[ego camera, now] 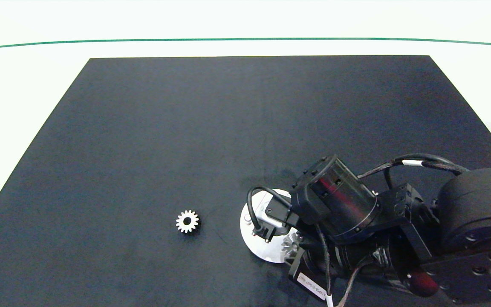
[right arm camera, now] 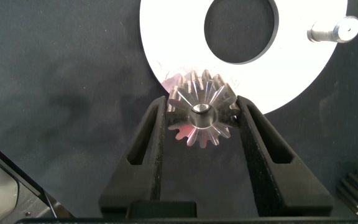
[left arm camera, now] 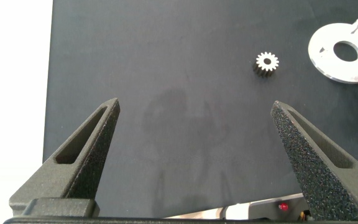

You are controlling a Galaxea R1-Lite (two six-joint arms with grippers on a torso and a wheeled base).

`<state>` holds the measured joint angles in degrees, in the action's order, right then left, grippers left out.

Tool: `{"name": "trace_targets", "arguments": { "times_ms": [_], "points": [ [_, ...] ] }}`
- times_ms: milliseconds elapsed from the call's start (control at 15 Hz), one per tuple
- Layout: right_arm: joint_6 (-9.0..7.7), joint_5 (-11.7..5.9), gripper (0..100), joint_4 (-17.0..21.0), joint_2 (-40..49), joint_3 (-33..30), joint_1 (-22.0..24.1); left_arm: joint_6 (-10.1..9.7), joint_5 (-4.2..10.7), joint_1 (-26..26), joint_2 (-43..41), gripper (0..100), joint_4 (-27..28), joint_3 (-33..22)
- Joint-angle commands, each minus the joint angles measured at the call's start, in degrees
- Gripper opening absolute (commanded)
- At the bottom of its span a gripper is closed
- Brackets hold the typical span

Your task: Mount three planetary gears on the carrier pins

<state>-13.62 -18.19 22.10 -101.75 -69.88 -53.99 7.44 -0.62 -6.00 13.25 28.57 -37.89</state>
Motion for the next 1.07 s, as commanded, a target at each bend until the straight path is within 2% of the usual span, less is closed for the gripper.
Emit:
{"name": "trace_targets", "arguments": {
  "times_ms": [67, 1000, 1067],
  "points": [
    [-0.18, -0.09, 19, 0.0, -0.6, 0.0, 0.3, 0.03, 0.01, 0.0, 0.0, 100, 0.2, 0.0],
    [-0.09, -0.09, 19, -0.4, -0.5, 0.4, 0.3, 0.03, 0.01, 0.0, -0.2, 100, 0.2, -0.4],
    [0.35, -0.18, 100, -0.4, -0.5, 0.4, 0.3, 0.03, 0.01, 0.0, -0.2, 100, 0.2, -0.4]
  ]
}}
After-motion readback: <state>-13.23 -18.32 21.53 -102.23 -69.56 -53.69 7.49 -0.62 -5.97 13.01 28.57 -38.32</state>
